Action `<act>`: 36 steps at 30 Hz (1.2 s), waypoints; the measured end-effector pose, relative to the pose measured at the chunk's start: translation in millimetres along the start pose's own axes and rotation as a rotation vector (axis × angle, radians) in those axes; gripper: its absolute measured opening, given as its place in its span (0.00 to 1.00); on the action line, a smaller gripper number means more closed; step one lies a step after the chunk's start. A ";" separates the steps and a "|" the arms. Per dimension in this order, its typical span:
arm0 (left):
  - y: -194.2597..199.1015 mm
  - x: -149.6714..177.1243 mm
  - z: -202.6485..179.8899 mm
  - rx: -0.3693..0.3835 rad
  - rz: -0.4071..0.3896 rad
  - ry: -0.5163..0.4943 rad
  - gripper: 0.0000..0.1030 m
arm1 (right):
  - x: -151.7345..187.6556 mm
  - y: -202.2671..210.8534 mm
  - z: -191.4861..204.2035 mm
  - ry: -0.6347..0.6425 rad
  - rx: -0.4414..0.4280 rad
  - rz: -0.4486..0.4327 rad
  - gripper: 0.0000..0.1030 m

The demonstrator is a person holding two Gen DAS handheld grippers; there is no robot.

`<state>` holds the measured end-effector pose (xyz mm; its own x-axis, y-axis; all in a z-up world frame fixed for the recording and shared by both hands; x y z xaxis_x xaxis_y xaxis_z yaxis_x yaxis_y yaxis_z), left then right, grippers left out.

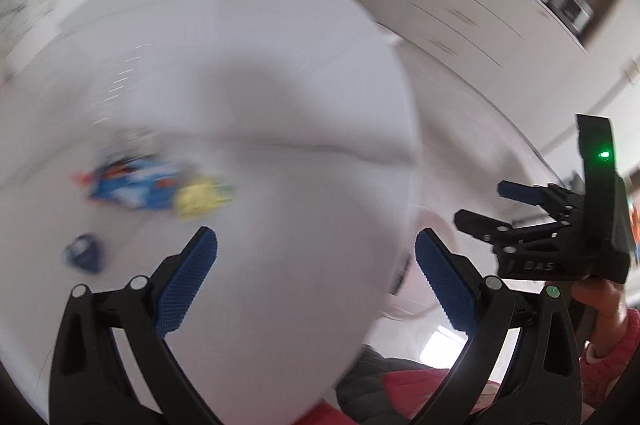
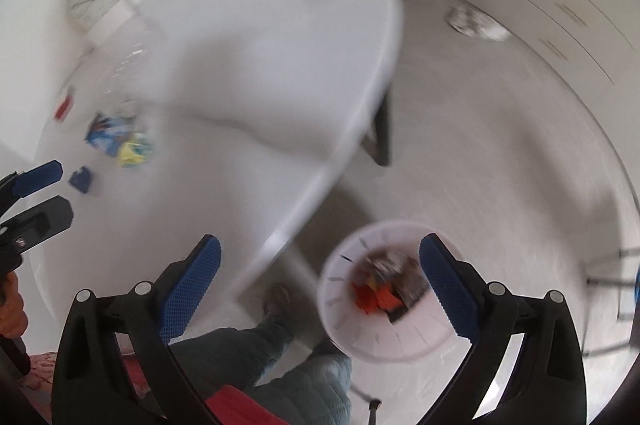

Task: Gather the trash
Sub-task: 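Move both tools back over the remaining trash on the table, then grasp the blue printed wrapper with the left tool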

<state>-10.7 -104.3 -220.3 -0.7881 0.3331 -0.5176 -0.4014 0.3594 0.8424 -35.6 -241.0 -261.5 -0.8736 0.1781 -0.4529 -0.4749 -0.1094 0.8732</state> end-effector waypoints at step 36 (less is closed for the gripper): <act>-46.7 61.4 232.6 -0.249 0.109 0.521 0.55 | -48.1 -96.6 196.7 0.321 -0.121 0.145 0.96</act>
<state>68.2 102.2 -326.2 -0.9312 -0.1382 -0.3374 -0.3530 0.1103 0.9291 73.1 -46.6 -288.6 -0.9125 -0.1613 -0.3759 -0.3359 -0.2288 0.9137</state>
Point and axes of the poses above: each gripper's, at about its wrist camera, not at the fingertips, and y roughly against the way its jaws point, z to its left, x to its underside, the point moved 10 cm from there along -y, roughly the way its jaws point, and after that the axes turned 5 degrees about -z, right-handed, at the moved point
